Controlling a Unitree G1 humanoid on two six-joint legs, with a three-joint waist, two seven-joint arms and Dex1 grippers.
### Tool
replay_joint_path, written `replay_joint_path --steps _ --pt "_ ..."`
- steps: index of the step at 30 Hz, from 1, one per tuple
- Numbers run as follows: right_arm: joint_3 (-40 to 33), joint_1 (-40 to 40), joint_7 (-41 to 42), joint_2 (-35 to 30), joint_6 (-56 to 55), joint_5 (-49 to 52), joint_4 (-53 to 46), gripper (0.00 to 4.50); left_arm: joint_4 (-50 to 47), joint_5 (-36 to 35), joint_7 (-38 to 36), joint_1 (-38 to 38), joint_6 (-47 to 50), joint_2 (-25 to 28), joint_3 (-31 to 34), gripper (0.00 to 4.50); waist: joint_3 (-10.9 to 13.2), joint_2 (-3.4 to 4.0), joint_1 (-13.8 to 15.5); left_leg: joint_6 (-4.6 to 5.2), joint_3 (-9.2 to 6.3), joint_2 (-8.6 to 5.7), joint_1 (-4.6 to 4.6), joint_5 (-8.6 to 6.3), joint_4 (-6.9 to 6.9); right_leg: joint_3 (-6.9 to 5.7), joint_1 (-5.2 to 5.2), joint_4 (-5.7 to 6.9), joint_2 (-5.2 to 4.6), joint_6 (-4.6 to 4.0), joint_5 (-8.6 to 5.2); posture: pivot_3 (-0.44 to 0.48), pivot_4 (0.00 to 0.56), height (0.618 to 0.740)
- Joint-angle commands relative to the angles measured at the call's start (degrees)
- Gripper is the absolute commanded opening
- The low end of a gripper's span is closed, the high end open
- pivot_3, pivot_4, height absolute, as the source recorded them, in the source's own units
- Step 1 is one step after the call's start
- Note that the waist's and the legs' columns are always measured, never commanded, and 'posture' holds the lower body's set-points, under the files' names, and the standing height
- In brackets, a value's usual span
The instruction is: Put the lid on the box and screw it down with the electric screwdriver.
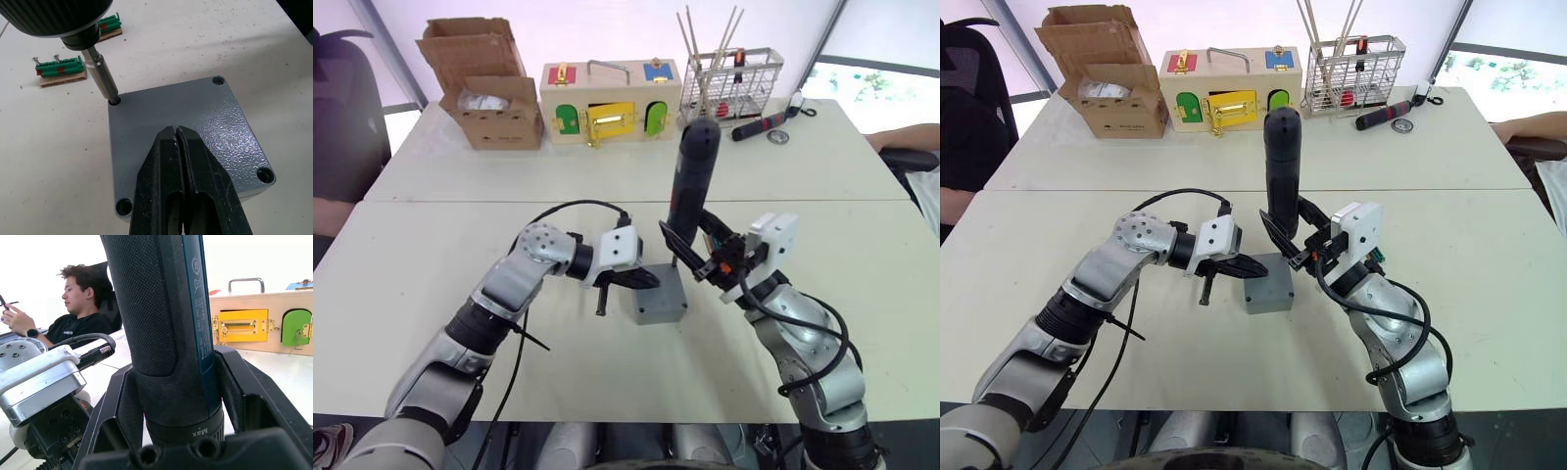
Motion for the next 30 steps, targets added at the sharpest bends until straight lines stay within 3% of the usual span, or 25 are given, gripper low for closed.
replay_joint_path --steps 1,9,16,30 --pt "3.2 2.6 1.0 -0.8 3.0 -0.5 2.3 1.9 -0.3 1.5 -1.1 1.0 0.3 0.9 -2.3 0.0 0.0 -0.01 0.0 0.0 0.0 0.0 0.0 0.0 0.0 0.0 0.0 0.0 0.0 0.0 0.0 0.0 0.15 0.74" --pt "3.9 4.8 0.4 -1.9 3.9 -2.9 4.4 1.9 -0.9 1.7 -1.5 1.3 0.3 1.4 -2.2 0.0 -0.9 -0.34 0.1 0.01 -0.11 0.0 0.1 -0.01 -0.05 -0.02 0.16 -0.1 0.03 -0.01 -0.01 0.0 0.15 0.74" --pt "3.5 5.7 0.3 -1.4 4.2 -2.7 5.6 1.9 -1.0 2.4 -1.6 1.4 -0.2 2.0 -2.8 0.0 -1.1 -0.42 0.1 0.11 -0.15 0.1 1.19 -0.08 -0.59 0.01 1.13 -0.91 0.11 -0.02 -0.03 0.0 0.15 0.74" --pt "3.0 6.2 -1.7 -1.7 7.1 -3.4 9.0 1.9 -1.1 2.6 -1.3 1.6 -0.2 1.9 -3.1 0.0 -1.4 -0.55 0.2 0.1 -0.19 0.12 1.22 -0.08 -0.81 0.06 1.11 -1.02 0.07 -0.02 -0.03 0.0 0.15 0.74"
